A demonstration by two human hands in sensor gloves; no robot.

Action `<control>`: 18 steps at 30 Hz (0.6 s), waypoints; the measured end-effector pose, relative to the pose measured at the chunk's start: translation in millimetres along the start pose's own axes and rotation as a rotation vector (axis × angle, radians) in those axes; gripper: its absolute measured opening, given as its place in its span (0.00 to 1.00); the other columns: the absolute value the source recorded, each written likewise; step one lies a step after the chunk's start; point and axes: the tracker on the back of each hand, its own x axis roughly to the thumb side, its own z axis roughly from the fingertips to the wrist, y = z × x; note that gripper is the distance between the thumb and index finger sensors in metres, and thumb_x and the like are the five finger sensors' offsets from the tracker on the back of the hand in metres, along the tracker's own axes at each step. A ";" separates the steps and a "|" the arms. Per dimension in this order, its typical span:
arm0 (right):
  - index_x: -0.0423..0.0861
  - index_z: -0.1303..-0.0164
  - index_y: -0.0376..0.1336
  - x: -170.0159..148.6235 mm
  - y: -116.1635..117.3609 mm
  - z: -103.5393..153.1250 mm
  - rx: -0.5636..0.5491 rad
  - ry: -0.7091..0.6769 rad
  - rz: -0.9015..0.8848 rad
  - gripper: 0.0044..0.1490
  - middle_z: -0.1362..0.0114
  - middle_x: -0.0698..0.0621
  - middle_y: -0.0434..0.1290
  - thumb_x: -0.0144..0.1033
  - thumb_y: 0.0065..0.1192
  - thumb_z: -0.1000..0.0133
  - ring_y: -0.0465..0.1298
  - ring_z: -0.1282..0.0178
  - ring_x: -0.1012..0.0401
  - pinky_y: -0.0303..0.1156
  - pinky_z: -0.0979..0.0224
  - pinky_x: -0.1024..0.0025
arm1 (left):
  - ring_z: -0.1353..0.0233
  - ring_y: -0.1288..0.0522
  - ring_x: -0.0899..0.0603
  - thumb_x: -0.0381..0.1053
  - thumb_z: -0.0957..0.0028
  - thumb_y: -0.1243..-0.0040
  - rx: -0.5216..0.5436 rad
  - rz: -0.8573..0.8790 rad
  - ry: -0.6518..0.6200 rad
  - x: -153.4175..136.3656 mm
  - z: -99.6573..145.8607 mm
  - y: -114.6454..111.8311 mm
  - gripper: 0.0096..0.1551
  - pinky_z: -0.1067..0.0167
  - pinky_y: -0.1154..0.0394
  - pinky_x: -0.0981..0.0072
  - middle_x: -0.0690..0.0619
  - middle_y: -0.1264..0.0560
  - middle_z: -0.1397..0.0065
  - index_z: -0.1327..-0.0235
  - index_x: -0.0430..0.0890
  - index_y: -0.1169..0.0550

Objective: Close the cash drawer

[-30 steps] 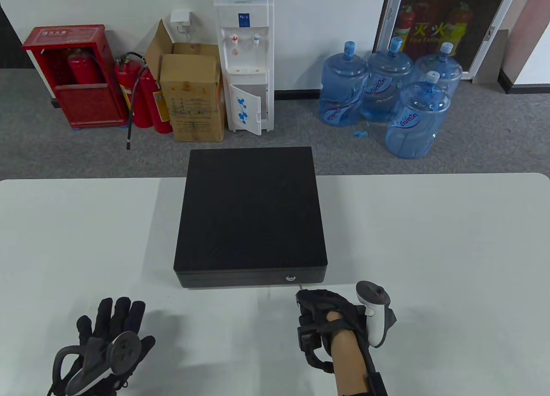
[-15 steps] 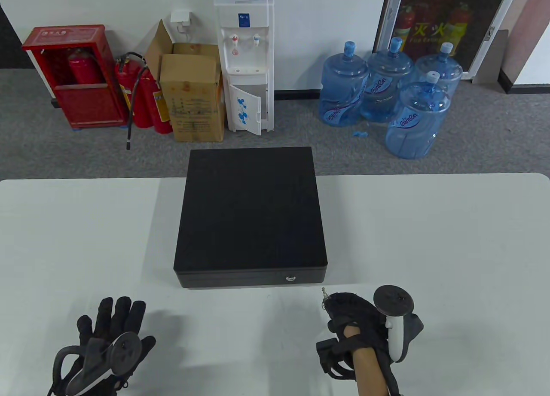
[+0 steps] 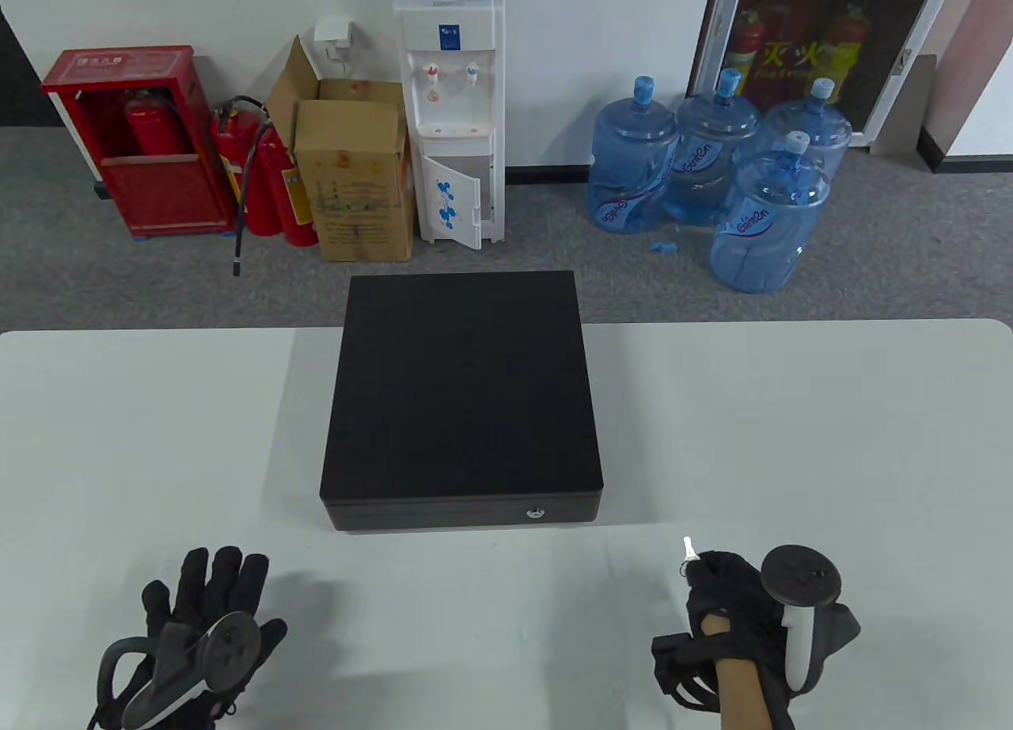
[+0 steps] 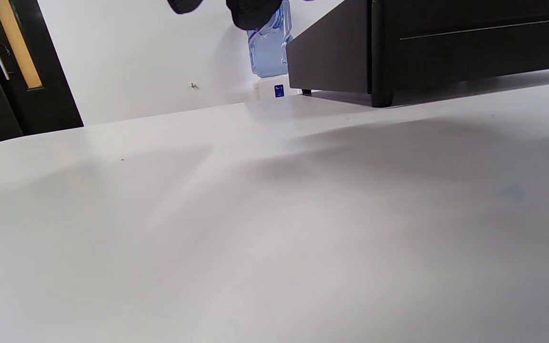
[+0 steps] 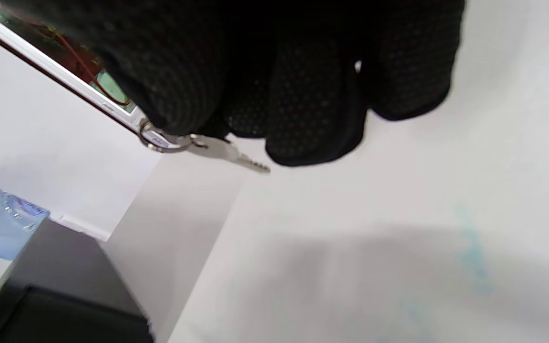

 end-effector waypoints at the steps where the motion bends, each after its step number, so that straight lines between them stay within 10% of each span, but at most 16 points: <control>1: 0.50 0.46 0.73 -1.9 -1.2 -1.6 -0.008 0.005 0.008 0.27 0.43 0.51 0.79 0.44 0.68 0.55 0.84 0.58 0.59 0.79 0.40 0.54 | 0.10 0.55 0.30 0.75 0.46 0.66 0.000 0.000 0.000 -0.1 0.0 0.0 0.49 0.25 0.53 0.23 0.45 0.50 0.07 0.13 0.56 0.54; 18: 0.48 0.46 0.74 -28.2 -12.5 -33.2 -0.147 0.126 0.171 0.27 0.45 0.48 0.80 0.43 0.68 0.54 0.83 0.64 0.60 0.80 0.48 0.56 | 0.10 0.55 0.30 0.75 0.46 0.66 -0.011 0.003 0.006 -0.4 0.1 -0.2 0.49 0.25 0.53 0.23 0.45 0.51 0.07 0.13 0.56 0.55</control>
